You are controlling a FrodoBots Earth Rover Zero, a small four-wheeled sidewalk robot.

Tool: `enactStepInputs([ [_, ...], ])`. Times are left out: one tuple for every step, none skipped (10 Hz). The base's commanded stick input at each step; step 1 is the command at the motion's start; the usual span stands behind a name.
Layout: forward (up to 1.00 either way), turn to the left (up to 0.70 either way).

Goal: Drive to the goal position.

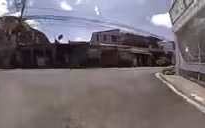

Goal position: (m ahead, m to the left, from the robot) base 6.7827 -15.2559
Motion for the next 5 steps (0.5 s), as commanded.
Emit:
enactStepInputs([
  [0.85, 0.0],
  [0.85, 0.0],
  [0.85, 0.0],
  [0.85, 0.0],
  [0.85, 0.0],
])
